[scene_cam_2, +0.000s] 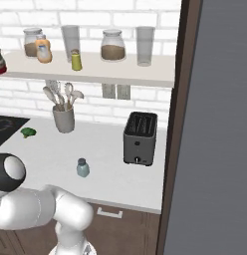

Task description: Put the shaker and condiment bottle from the counter next to their counterparts in the cabinet.

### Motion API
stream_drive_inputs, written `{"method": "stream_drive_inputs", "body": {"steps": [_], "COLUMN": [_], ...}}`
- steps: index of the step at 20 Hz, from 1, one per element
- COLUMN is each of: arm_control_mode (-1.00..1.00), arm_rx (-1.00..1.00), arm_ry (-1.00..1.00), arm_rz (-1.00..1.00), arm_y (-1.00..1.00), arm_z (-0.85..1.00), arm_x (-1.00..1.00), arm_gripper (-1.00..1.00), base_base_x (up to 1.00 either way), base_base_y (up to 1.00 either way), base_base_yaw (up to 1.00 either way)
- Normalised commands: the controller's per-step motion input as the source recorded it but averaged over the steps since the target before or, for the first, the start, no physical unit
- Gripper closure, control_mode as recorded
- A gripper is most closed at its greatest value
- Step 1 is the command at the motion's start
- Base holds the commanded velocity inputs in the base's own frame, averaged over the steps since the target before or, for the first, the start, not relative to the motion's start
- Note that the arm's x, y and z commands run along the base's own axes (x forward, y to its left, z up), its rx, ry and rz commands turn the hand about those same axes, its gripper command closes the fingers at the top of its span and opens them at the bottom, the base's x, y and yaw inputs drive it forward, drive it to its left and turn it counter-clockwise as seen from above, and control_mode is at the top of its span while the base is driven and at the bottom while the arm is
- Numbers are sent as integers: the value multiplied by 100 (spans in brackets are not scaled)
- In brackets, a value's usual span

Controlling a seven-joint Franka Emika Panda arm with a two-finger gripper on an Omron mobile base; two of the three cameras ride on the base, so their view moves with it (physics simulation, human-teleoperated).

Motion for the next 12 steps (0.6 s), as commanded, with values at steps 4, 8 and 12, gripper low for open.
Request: {"method": "stream_drive_inputs", "body": {"steps": [4,8,12], "arm_control_mode": [-100,-100,-100], "arm_rx": [3,2,0], "arm_ry": [0,0,0], "arm_rz": [-1,-2,-1], "arm_y": [0,0,0], "arm_z": [0,0,0], "arm_x": [66,74,58], "arm_gripper": [100,100,100], "base_base_x": [0,0,0], "base_base_y": [0,0,0], "base_base_yaw": [0,0,0]}}
